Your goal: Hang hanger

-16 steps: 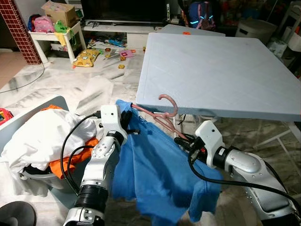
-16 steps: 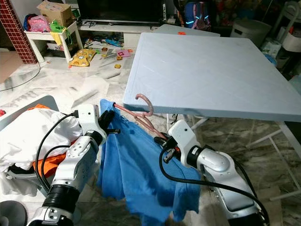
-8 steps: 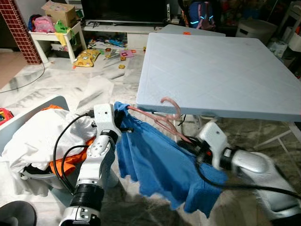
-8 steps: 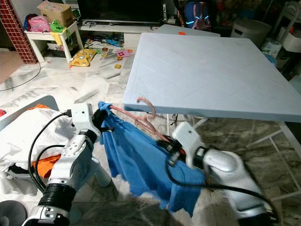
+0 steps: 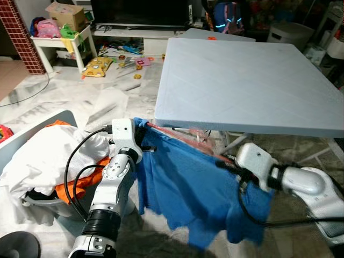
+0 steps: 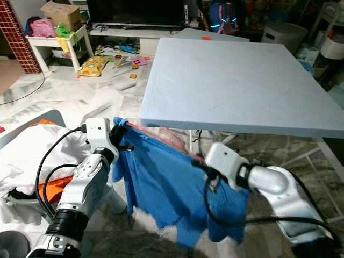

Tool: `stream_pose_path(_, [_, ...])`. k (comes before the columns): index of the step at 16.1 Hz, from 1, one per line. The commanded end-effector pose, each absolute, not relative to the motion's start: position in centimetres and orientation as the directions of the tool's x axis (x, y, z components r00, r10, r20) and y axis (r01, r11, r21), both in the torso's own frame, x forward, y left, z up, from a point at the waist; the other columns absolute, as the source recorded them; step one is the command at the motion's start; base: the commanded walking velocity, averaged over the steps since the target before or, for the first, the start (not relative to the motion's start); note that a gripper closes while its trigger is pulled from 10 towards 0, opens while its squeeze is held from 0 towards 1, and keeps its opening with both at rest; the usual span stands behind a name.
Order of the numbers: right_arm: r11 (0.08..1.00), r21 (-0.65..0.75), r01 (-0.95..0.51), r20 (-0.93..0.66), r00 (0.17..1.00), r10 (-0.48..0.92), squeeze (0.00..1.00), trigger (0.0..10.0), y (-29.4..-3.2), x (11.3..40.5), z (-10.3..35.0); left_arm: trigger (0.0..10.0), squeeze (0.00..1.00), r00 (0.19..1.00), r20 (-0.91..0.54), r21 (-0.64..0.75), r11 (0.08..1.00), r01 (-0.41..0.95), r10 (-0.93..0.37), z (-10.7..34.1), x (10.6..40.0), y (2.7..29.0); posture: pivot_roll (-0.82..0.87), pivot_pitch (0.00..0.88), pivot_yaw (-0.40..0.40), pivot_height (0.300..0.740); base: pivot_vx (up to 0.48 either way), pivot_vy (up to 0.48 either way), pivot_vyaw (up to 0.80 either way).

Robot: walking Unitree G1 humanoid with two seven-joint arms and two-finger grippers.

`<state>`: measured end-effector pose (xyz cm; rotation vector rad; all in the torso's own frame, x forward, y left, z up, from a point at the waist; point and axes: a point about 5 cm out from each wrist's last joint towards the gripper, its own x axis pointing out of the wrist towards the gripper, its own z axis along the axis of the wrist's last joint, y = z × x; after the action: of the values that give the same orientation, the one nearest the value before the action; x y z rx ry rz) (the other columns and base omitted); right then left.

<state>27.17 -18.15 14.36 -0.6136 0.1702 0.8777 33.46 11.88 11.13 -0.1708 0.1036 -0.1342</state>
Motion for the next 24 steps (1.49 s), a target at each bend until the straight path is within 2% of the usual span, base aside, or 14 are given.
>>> stream_pose_path(1, [0.515, -0.438, -0.737, -0.415, 0.674, 0.612, 0.0, 10.0, -18.6, 27.3, 13.8, 0.0, 0.0, 0.994, -0.033, -0.17, 0.981, 0.095, -0.102, 12.4, 33.8, 13.0, -0.18, 0.0, -0.03, 0.74, 0.0, 0.0, 0.0])
stream_pose_path(2, [0.501, -0.437, -0.747, -0.402, 0.66, 0.634, 0.0, 10.0, -16.8, 27.1, 13.4, 0.0, 0.0, 0.987, -0.022, -0.153, 0.976, 0.152, -0.157, 12.6, 33.6, 11.5, -0.18, 0.0, -0.032, 0.74, 0.0, 0.0, 0.0])
stream_pose_path(3, [0.498, -0.438, -0.749, -0.4, 0.658, 0.638, 0.0, 10.0, -16.5, 27.0, 13.2, 0.0, 0.0, 0.986, -0.019, -0.149, 0.975, 0.163, -0.168, 12.6, 33.6, 11.3, -0.18, 0.0, -0.032, 0.74, 0.0, 0.0, 0.0])
stream_pose_path(5, [0.456, -0.441, -0.773, -0.379, 0.62, 0.687, 0.0, 10.0, -13.9, 26.4, 12.6, 0.0, 0.0, 0.969, -0.02, -0.137, 0.961, 0.242, -0.246, 12.6, 33.3, 9.4, -0.17, 0.0, -0.034, 0.74, 0.0, 0.0, 0.0])
stream_pose_path(6, [0.457, -0.426, -0.781, -0.373, 0.612, 0.697, 0.0, 10.0, -13.2, 26.3, 12.5, 0.0, 0.0, 0.96, -0.018, -0.121, 0.954, 0.275, -0.279, 12.6, 33.2, 8.8, -0.18, 0.0, -0.034, 0.74, 0.0, 0.0, 0.0])
stream_pose_path(8, [0.394, -0.454, -0.799, -0.444, 0.586, 0.677, 0.0, 10.0, -12.8, 25.9, 11.5, 0.0, 0.0, 0.933, 0.024, -0.008, 0.933, 0.359, -0.358, 13.2, 32.7, 7.4, -0.17, 0.0, -0.036, 0.74, 0.0, 0.0, 0.0])
stream_pose_path(12, [0.313, -0.475, -0.822, -0.596, 0.562, 0.573, 0.0, 10.0, -15.4, 25.5, 9.4, 0.0, 0.0, 0.935, 0.061, -0.034, 0.935, 0.353, -0.35, 14.3, 32.8, 7.6, -0.17, 0.0, -0.04, 0.74, 0.0, 0.0, 0.0])
stream_pose_path(15, [0.304, -0.42, -0.855, -0.633, 0.516, 0.578, 0.0, 10.0, -17.3, 24.4, 9.2, 0.0, 0.0, 0.96, 0.082, -0.02, 0.962, 0.271, -0.269, 14.8, 33.4, 9.5, -0.17, 0.0, -0.04, 0.74, 0.0, 0.0, 0.0])
stream_pose_path(18, [0.335, -0.376, -0.864, -0.646, 0.504, 0.574, 0.0, 10.0, -21.3, 23.6, 10.3, 0.0, 0.0, 0.981, 0.088, -0.024, 0.984, 0.175, -0.172, 15.3, 34.2, 12.2, -0.19, 0.0, -0.031, 0.74, 0.0, 0.0, 0.0])
stream_pose_path(19, [0.317, -0.362, -0.877, -0.661, 0.481, 0.576, 0.0, 10.0, -22.7, 23.3, 10.7, 0.0, 0.0, 0.983, 0.092, -0.019, 0.987, 0.159, -0.156, 15.4, 34.4, 12.7, -0.19, 0.0, -0.028, 0.74, 0.0, 0.0, 0.0])
stream_pose_path(21, [0.301, -0.353, -0.886, -0.69, 0.463, 0.556, 0.0, 10.0, -24.1, 23.0, 11.1, 0.0, 0.0, 0.984, 0.096, -0.022, 0.988, 0.151, -0.148, 15.6, 34.5, 12.9, -0.19, 0.0, -0.026, 0.74, 0.0, 0.0, 0.0])
stream_pose_path(24, [0.297, -0.34, -0.892, -0.685, 0.452, 0.571, 0.0, 10.0, -24.7, 23.2, 11.9, 0.0, 0.0, 0.984, 0.093, -0.02, 0.988, 0.155, -0.152, 15.6, 34.6, 12.8, -0.2, 0.0, -0.024, 0.74, 0.0, 0.0, 0.0])
